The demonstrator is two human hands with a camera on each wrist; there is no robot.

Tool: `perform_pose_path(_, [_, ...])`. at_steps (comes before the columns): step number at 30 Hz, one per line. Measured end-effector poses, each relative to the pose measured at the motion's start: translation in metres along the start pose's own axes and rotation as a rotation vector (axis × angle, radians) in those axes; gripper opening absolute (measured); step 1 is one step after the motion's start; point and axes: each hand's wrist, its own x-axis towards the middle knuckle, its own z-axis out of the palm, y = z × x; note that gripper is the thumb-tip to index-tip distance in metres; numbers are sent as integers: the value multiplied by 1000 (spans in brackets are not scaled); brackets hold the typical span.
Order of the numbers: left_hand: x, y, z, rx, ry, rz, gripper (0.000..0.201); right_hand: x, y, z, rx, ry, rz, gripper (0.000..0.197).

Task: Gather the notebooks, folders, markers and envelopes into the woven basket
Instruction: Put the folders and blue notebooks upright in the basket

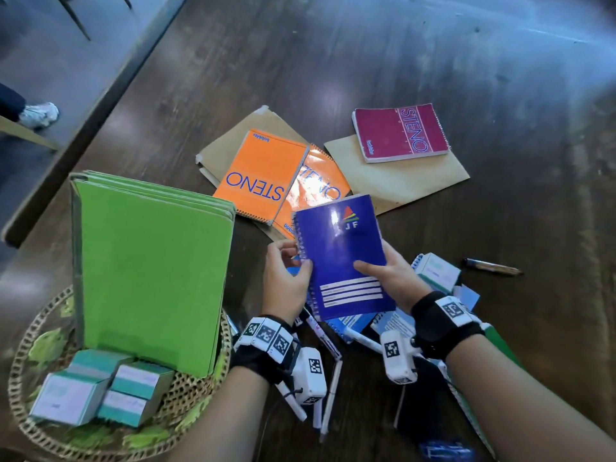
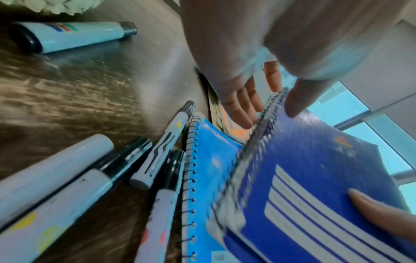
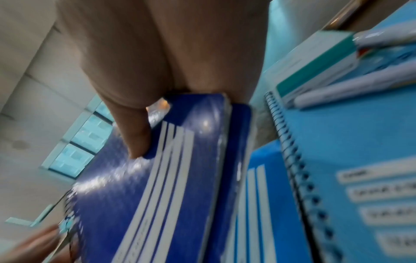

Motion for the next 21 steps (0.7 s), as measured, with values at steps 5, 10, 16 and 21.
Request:
perform_pose_path(5, [-13,-3,12,384,-51,-237,41,-8,-3,-46,16,34,93,49])
perform_pose_path(10, [-23,-5,20,647,-131,-390,50,-1,1,-47,-81,-108,188,43])
perform_pose_path(16, [-21,-1,29,560,-96,-363,57,25,18,-23,-648,-68,84,39])
perform_pose_path(21, [-16,-5,30,475,-39,-345,64,32,34,-8,-887,85,85,57])
